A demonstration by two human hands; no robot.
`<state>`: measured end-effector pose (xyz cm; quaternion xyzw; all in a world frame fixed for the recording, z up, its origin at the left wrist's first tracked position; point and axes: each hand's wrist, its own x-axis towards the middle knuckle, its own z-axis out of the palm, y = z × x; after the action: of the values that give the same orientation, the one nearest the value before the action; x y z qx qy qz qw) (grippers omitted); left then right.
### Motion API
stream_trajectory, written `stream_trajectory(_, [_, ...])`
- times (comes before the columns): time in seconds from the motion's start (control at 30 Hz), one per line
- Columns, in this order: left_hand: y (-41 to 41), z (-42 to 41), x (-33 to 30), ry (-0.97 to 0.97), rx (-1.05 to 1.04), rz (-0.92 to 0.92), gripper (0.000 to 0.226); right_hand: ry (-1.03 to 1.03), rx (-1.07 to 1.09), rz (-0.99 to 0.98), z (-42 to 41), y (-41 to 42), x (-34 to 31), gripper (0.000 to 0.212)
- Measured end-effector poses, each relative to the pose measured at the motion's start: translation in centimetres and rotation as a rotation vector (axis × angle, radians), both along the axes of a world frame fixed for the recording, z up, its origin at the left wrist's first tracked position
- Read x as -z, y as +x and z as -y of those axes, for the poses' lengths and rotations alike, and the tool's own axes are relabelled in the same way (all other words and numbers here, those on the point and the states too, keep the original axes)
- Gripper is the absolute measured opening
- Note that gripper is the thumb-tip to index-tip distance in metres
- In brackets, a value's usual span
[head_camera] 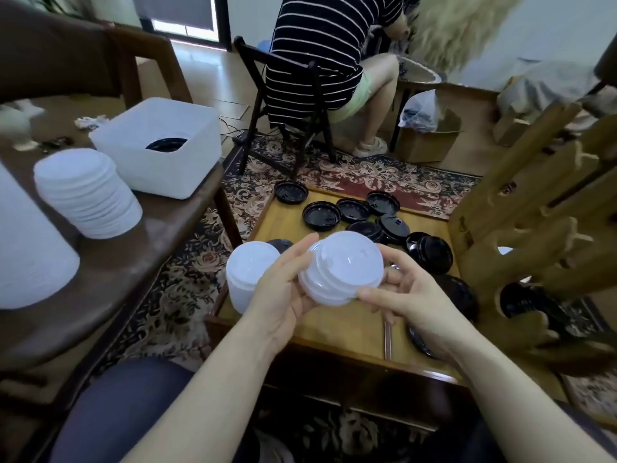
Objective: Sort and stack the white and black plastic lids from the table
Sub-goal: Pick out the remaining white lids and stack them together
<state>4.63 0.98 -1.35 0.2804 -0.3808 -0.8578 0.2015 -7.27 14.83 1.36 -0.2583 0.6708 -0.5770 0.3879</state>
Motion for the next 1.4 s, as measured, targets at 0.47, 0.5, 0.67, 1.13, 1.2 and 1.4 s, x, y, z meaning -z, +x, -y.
stream_trajectory(0.47, [-0.6,-0.8,0.2,0.044,-0.025,0.008,0.026,-0.065,0.055,0.035,-0.2,-0.8,1.1,0.073])
stream_trajectory(0.5, [-0.6,-0.8,0.2,0.041,-0.023,0.006,0.024,-0.072,0.054,0.045,-0.2,-0.8,1.2,0.073])
stream_trajectory(0.67, [-0.6,-1.2,0.6,0.057,-0.027,0.039,0.034,-0.124,0.05,0.125,-0.1,-1.1,1.3,0.068])
stream_trajectory(1.13, [-1.1,-1.0,0.7,0.128,-0.023,-0.01,0.026,-0.227,0.127,0.213,0.2,-0.6,1.5,0.075])
stream_trajectory(1.2, [-1.1,-0.9,0.8,0.107,-0.03,-0.014,0.03,-0.14,0.089,0.119,0.0,-0.6,1.4,0.083])
stream_trajectory(1.4, [-1.1,-0.9,1.0,0.012,-0.003,-0.011,0.053,0.033,0.055,-0.137,-0.2,-1.0,1.3,0.08])
